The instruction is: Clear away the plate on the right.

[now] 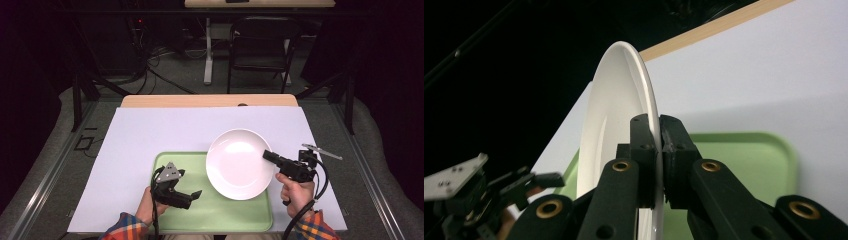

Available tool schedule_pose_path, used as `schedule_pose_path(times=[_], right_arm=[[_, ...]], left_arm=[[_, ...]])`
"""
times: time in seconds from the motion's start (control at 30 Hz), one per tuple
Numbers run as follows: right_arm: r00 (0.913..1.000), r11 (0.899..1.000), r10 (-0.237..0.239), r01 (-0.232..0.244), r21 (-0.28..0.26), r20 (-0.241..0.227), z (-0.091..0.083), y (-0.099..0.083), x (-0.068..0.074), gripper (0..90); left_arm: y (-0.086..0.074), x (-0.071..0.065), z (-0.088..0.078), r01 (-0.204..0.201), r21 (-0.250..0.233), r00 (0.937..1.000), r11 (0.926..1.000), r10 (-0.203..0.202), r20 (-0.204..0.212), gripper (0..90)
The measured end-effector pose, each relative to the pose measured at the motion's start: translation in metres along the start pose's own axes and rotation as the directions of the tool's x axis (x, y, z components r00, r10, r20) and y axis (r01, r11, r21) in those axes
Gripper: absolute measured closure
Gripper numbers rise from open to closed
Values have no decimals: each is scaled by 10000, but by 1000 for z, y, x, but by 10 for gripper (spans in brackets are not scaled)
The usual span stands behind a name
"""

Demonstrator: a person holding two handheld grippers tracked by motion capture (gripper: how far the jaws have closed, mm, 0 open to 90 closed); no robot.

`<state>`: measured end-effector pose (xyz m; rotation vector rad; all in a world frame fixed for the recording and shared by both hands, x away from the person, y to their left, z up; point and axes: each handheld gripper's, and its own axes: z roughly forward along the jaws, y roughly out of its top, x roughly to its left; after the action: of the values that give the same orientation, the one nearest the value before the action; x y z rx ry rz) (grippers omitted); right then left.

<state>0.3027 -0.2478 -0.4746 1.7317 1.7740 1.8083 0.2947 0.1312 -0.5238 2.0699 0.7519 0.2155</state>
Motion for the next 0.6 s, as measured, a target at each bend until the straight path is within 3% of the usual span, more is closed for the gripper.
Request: schedule_pose_path(times=[0.23,0.47,0.6], right_arm=[[9970,9975,-332,375,596,-702,18,-12,20,857],[9932,9947,-498,588,838,-1047,26,-20,28,855],[9927,9948,-496,589,833,-1101,28,-21,26,857]], left_arm=[[0,2,5,646,-446,9961,9969,-617,633,111],[-1,3,5,1188,-759,9903,9900,-1126,810,273],[-4,8,3,1758,-960,9814,9797,-1668,952,391]])
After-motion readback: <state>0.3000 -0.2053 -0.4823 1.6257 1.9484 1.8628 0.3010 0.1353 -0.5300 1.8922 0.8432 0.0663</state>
